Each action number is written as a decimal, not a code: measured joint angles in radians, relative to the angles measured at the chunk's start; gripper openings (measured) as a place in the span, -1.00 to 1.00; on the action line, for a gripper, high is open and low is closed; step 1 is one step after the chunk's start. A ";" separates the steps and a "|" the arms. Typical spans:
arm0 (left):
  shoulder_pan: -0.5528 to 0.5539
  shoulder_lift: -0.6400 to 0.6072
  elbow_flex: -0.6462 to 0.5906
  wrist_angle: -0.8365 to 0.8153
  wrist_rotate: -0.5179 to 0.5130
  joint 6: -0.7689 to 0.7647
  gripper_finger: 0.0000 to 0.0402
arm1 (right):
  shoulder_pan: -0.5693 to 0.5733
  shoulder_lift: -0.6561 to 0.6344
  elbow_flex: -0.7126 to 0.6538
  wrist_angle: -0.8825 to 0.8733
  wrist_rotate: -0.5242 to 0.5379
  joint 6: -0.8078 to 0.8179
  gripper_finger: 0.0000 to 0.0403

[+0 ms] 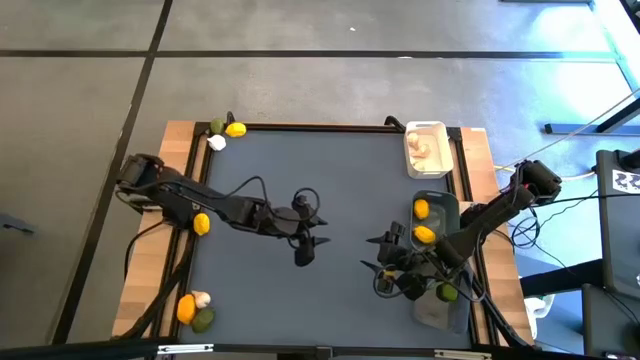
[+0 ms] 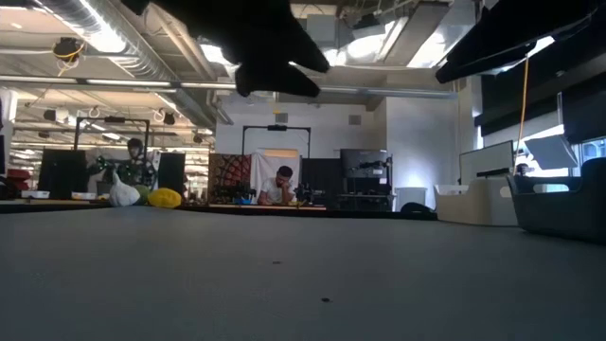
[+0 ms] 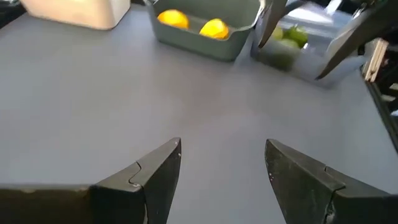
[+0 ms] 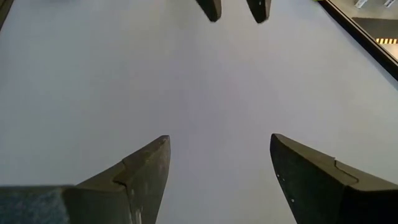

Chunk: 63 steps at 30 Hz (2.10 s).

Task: Sort produce into baskets
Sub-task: Put the yellow lemon into the gray bin

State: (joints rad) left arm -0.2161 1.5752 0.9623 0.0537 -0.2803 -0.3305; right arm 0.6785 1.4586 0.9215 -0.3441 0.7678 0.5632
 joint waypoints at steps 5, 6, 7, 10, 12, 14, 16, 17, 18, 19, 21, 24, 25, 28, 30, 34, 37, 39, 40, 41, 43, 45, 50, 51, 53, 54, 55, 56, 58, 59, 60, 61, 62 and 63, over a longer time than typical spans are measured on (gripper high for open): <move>0.000 -0.074 0.000 -0.134 -0.018 -0.027 0.13 | 0.000 0.000 0.000 0.004 0.009 0.000 0.36; 0.000 -0.089 0.000 -0.160 -0.018 -0.034 0.13 | 0.000 0.000 0.000 0.005 0.009 0.000 0.36; 0.000 -0.103 0.000 -0.184 -0.019 -0.039 0.13 | 0.000 0.000 0.000 0.005 0.009 0.000 0.36; 0.000 -0.146 0.000 -0.254 -0.019 -0.062 0.13 | 0.000 0.000 0.000 0.006 0.010 0.000 0.36; 0.000 -0.173 0.000 -0.297 -0.021 -0.078 0.13 | 0.000 0.000 0.000 0.006 0.011 0.000 0.36; 0.000 -0.196 0.000 -0.345 -0.022 -0.097 0.13 | 0.000 0.000 0.000 0.006 0.025 0.000 0.36; 0.000 -0.215 0.000 -0.397 -0.024 -0.122 0.13 | 0.000 0.000 0.000 0.007 0.029 0.000 0.36; 0.000 -0.224 0.000 -0.423 -0.024 -0.136 0.13 | 0.000 0.000 0.000 0.006 0.030 0.000 0.36; 0.000 -0.233 0.000 -0.452 -0.024 -0.150 0.13 | 0.000 0.000 0.000 0.007 0.030 0.000 0.36; 0.000 -0.237 0.000 -0.477 -0.024 -0.165 0.13 | 0.000 0.000 0.000 0.007 0.032 0.000 0.36; 0.000 -0.245 0.000 -0.532 -0.024 -0.188 0.13 | 0.000 0.000 0.000 0.007 0.033 0.000 0.36; 0.000 -0.246 0.000 -0.603 -0.024 -0.221 0.13 | 0.000 0.000 0.000 0.007 0.033 0.004 0.36; 0.000 -0.246 0.000 -0.632 -0.024 -0.231 0.13 | 0.000 0.000 0.000 0.007 0.033 0.004 0.36; 0.000 -0.246 0.000 -0.711 -0.024 -0.280 0.13 | 0.000 0.000 0.000 0.007 0.033 0.005 0.36; 0.000 -0.246 0.000 -0.768 -0.024 -0.328 0.13 | 0.000 0.000 0.000 0.007 0.033 0.005 0.36; 0.000 -0.246 0.000 -0.891 -0.015 -0.437 0.13 | 0.000 0.000 0.000 0.007 0.033 0.006 0.36; 0.000 -0.246 -0.006 -0.982 -0.014 -0.522 0.13 | 0.000 0.000 0.000 0.007 0.033 0.007 0.36; 0.000 -0.245 -0.007 -1.059 -0.013 -0.573 0.13 | 0.000 0.000 0.000 0.007 0.033 0.007 0.36; 0.000 -0.243 -0.007 -1.089 -0.013 -0.598 0.13 | 0.000 0.000 0.000 0.007 0.033 0.007 0.36; 0.000 -0.242 -0.007 -1.115 -0.013 -0.618 0.13 | 0.000 0.000 0.000 0.007 0.033 0.007 0.36; 0.000 -0.241 -0.007 -1.162 -0.013 -0.636 0.13 | 0.000 0.000 0.000 0.007 0.033 0.007 0.36; 0.000 -0.241 -0.007 -1.175 -0.014 -0.634 0.13 | 0.000 -0.001 0.000 0.007 0.033 0.007 0.36; 0.018 -0.241 -0.007 -1.172 -0.013 -0.585 0.13 | 0.000 -0.001 0.000 0.007 0.033 0.007 0.36; 0.029 -0.241 -0.007 -1.172 -0.007 -0.588 0.14 | 0.000 -0.001 0.000 0.007 0.033 0.007 0.36; 0.048 -0.241 -0.007 -1.174 0.024 -0.589 0.17 | 0.000 -0.001 0.000 0.006 0.033 0.007 0.36; 0.059 -0.241 -0.007 -1.178 0.041 -0.589 0.20 | 0.000 -0.001 0.000 0.007 0.033 0.007 0.36; 0.068 -0.241 -0.007 -1.185 0.054 -0.587 0.23 | 0.000 -0.001 0.000 0.006 0.033 0.007 0.36; 0.079 -0.241 -0.007 -1.196 0.062 -0.582 0.28 | 0.000 -0.001 0.000 0.006 0.033 0.007 0.36; 0.104 -0.241 -0.007 -1.211 0.075 -0.579 0.36 | 0.000 -0.001 0.000 0.005 0.033 0.007 0.36; 0.116 -0.241 -0.007 -1.221 0.078 -0.579 0.39 | 0.000 -0.001 0.000 0.005 0.033 0.007 0.36; 0.126 -0.241 -0.007 -1.240 0.078 -0.579 0.42 | 0.000 -0.001 0.000 0.005 0.033 0.007 0.36; 0.135 -0.241 -0.007 -1.260 0.081 -0.579 0.44 | 0.000 -0.001 0.000 0.004 0.033 0.007 0.36; 0.141 -0.237 -0.007 -1.269 0.082 -0.580 0.46 | 0.000 -0.001 0.000 0.004 0.033 0.007 0.36; 0.148 -0.234 -0.007 -1.279 0.082 -0.583 0.47 | 0.000 -0.001 0.000 0.004 0.033 0.007 0.36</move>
State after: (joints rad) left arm -0.0686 1.3417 0.9550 -1.2255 -0.1982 -0.9138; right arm 0.6785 1.4578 0.9215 -0.3405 0.8008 0.5701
